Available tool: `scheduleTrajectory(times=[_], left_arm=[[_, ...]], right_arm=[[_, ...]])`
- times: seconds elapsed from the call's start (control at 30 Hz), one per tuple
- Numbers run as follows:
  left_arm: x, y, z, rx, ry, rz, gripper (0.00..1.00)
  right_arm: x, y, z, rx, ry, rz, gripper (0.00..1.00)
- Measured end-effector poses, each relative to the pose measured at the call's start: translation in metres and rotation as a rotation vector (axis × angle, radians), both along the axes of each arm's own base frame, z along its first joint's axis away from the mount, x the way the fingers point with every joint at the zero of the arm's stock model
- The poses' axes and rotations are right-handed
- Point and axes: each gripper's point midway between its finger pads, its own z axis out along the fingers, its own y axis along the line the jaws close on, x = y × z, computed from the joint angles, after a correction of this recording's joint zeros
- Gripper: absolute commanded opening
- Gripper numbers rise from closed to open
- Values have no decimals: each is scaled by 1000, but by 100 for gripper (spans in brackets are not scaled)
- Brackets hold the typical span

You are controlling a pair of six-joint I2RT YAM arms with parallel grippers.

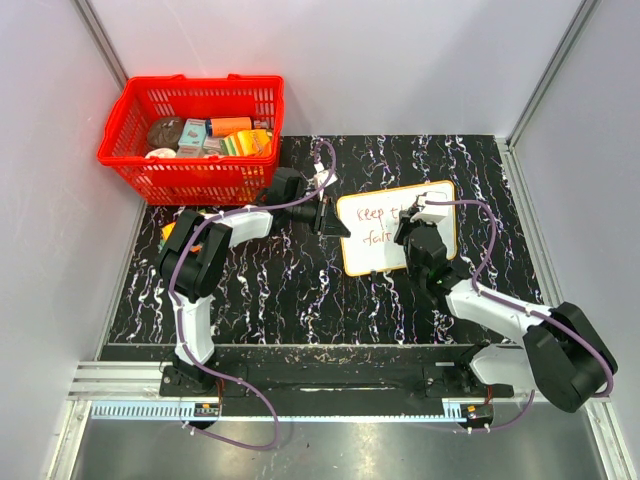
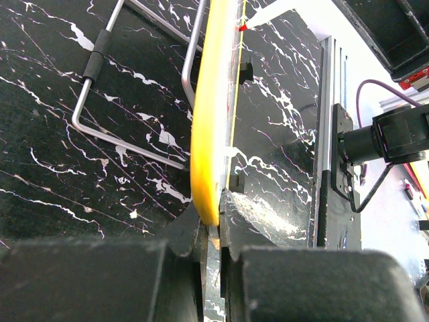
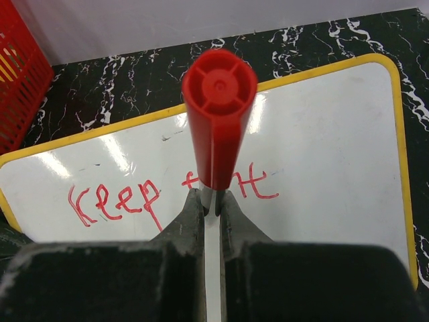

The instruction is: Write a sentence on the whiteboard

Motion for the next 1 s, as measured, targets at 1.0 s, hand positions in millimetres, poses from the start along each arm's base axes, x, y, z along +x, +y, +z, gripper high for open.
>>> scheduleTrajectory(times=[1.0], left_arm=[[0,0,0,0,0,0,0]], right_arm=[[-17,-5,-24,60,69,2,0]])
